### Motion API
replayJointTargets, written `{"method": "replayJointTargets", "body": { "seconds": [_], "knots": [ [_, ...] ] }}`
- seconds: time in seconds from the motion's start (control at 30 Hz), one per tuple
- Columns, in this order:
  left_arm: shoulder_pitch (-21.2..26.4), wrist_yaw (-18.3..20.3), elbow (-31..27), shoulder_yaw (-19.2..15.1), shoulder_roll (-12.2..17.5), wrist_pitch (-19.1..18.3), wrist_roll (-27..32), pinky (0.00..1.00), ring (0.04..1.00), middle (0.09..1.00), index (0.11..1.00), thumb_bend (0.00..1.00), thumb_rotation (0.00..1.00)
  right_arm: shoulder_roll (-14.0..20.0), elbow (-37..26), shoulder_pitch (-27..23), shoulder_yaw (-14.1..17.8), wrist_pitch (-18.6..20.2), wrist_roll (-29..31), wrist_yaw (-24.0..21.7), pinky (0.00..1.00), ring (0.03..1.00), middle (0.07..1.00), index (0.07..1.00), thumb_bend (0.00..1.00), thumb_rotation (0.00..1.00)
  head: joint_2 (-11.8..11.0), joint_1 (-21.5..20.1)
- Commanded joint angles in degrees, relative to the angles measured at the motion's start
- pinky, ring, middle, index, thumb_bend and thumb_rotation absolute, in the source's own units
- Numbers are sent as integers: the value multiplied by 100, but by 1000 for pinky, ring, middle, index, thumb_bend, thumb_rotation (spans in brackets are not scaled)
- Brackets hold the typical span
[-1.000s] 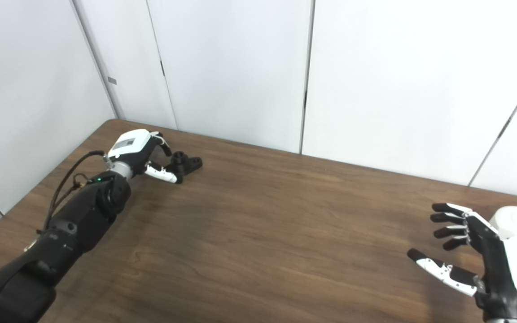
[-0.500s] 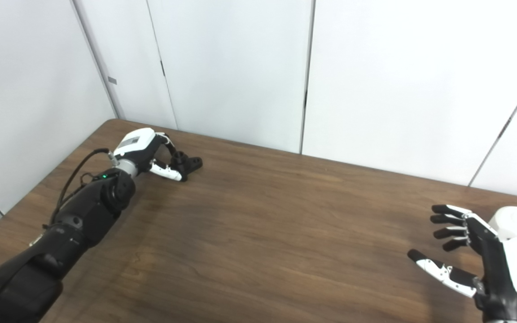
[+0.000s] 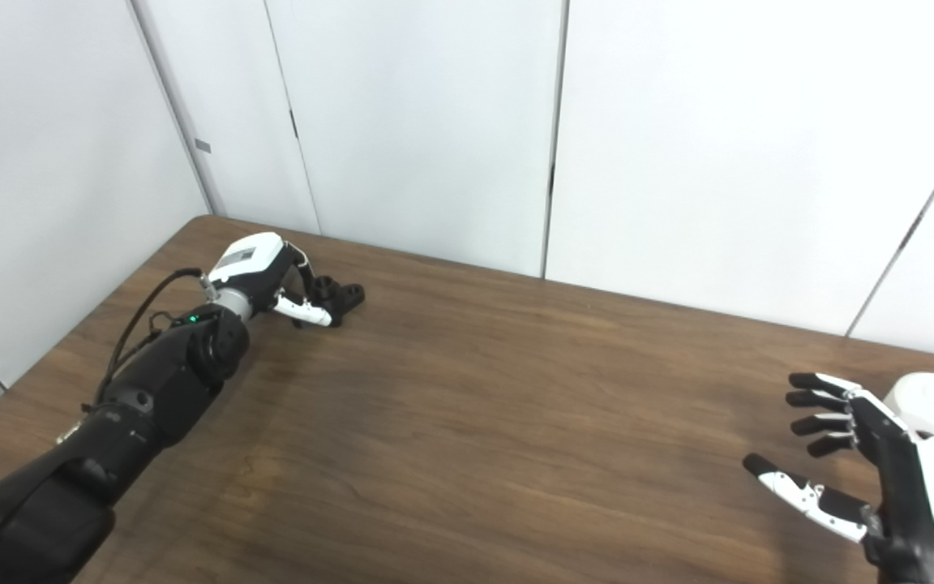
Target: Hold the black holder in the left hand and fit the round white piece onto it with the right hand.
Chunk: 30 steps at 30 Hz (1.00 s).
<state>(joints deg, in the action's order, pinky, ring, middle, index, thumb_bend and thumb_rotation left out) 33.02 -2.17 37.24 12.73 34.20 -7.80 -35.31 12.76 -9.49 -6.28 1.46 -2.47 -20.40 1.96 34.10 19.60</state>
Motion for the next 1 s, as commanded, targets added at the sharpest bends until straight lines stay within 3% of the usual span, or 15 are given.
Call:
{"method": "replayJointTargets", "body": {
  "seconds": [0.0,0.17,0.33,0.67,0.77,0.97],
  "knots": [
    [80,-115,-42,32,52,84,-52,815,881,780,476,529,74,68,-183,-152,64,-58,0,45,454,564,662,702,519,0,1,3],
    [27,-117,-48,7,44,234,77,806,870,774,477,525,70,95,-148,-164,63,-133,-3,55,446,560,659,700,522,0,14,-4],
    [-193,-43,-368,-31,-3,736,352,805,883,803,479,525,67,91,-95,-195,56,-190,-10,84,436,550,652,692,531,0,23,-81],
    [-556,439,-1351,222,-129,1407,489,795,919,853,481,525,61,70,-77,-265,47,-117,-52,82,432,546,657,697,514,0,40,-178],
    [-637,759,-1840,333,-186,1299,470,800,926,865,482,525,62,67,-24,-271,38,-207,-38,104,434,544,656,696,518,0,51,-236],
    [-752,1065,-2330,544,-480,1607,448,799,935,869,481,524,64,46,91,-299,-12,-358,-159,213,431,539,652,693,525,3,84,-454]
  ]
}}
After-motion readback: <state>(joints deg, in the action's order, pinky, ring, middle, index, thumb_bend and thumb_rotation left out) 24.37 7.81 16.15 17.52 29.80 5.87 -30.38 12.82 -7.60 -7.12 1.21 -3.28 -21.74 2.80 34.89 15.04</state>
